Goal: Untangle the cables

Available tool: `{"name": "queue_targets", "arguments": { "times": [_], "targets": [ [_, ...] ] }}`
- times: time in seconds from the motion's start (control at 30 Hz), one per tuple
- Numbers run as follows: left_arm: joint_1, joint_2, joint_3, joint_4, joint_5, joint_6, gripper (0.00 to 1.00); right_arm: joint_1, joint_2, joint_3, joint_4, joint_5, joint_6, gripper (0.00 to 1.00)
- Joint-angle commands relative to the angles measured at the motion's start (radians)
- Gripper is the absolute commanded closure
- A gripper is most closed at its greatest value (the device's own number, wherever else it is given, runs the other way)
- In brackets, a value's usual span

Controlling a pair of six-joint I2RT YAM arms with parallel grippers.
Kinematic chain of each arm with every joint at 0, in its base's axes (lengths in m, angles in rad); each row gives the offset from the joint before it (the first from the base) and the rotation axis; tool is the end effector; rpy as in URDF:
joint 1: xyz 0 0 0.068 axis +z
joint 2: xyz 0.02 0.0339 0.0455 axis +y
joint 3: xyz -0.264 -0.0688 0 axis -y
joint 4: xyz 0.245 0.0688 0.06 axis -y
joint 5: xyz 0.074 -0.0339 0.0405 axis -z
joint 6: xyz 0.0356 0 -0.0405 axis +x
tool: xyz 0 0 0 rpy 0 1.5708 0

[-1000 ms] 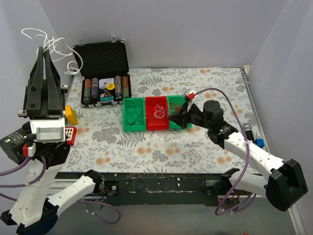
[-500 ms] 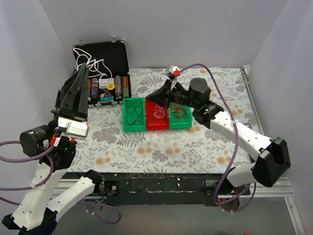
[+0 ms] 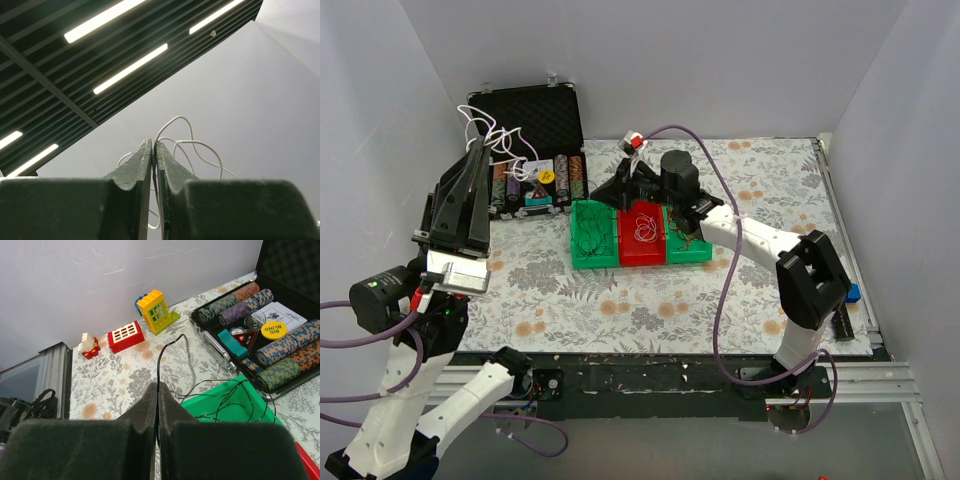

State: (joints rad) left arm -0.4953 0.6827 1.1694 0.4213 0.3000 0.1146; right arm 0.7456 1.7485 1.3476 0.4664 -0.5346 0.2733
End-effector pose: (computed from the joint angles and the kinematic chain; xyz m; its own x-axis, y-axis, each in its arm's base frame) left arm 0.0567 -0.0426 0.5328 0.7592 -0.2860 -0.5847 0.5307 0.7920 0.3018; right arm 0.2963 0.2983 0.3398 -0.2121 0.1203 -0.9698 -0.9347 0.2646 0.2372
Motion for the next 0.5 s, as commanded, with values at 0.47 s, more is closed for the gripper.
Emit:
{"name": "queue_targets", "arguments": {
  "times": [0.47],
  "targets": [
    [0.031,-0.017,-0.024,-0.016,0.019,-0.007,0.94,0.005,0.252,0.131,0.091,0.073,0.060,0.99]
  ]
}}
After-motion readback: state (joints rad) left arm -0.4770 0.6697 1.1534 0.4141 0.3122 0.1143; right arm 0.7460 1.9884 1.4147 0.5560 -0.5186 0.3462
